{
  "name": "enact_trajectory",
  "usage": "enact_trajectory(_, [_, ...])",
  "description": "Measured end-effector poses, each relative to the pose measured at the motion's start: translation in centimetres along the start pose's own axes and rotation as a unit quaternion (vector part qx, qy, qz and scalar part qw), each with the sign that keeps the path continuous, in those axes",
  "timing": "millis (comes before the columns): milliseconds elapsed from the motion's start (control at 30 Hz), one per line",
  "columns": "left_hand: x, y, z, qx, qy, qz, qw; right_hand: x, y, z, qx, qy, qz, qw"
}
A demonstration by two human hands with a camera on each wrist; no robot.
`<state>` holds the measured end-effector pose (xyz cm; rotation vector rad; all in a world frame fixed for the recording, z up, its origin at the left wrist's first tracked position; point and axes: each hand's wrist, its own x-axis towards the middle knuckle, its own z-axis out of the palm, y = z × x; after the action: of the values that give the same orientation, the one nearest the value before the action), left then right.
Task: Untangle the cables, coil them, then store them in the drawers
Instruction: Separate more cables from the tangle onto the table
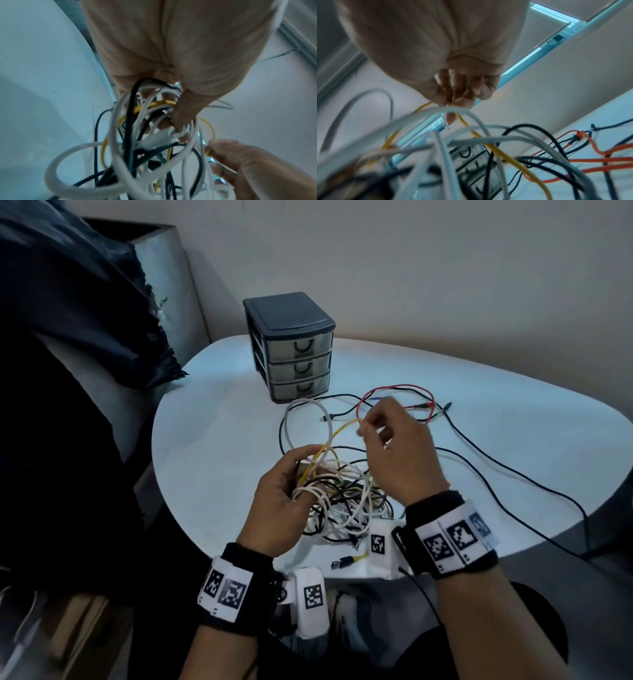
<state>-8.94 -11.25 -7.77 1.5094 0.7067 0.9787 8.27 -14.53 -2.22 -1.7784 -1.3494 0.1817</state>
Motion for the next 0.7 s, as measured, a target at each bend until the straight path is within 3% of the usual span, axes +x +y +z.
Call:
enact_trajectory(133, [0.3, -0.6, 0.0, -0.001, 0.035, -0.005, 0.999, 2.0, 0.0, -1.4, 0.132, 0.145, 0.039, 0.98])
enact_trajectory(200, [0.7, -0.7, 0.2, 0.005, 0.046, 0.0, 0.999, 2.3, 0.3, -1.7, 0.148, 0.138, 0.046, 0.978])
enact_trajectory(300, [1.1, -0.6, 0.4, 0.001, 0.056, 0.003, 0.998, 2.5, 0.5, -2.4, 0.122, 0.071, 0.045, 0.989])
enact_trajectory(500, [1.4, 0.0, 1.3, -0.03, 0.018, 0.021, 0.999, 4.2, -0.7, -4.4, 0.257, 0.199, 0.077, 0.943])
enact_trajectory(600, [1.3, -0.1, 1.1, -0.021, 0.011, 0.008, 1.0, 4.2, -0.8, -4.5, 0.252, 0.141, 0.064, 0.955])
enact_trajectory(700, [0.9, -0.2, 0.1, -0.068, -0.037, -0.034, 0.996, 3.8, -1.0, -4.7, 0.226, 0.068, 0.021, 0.971])
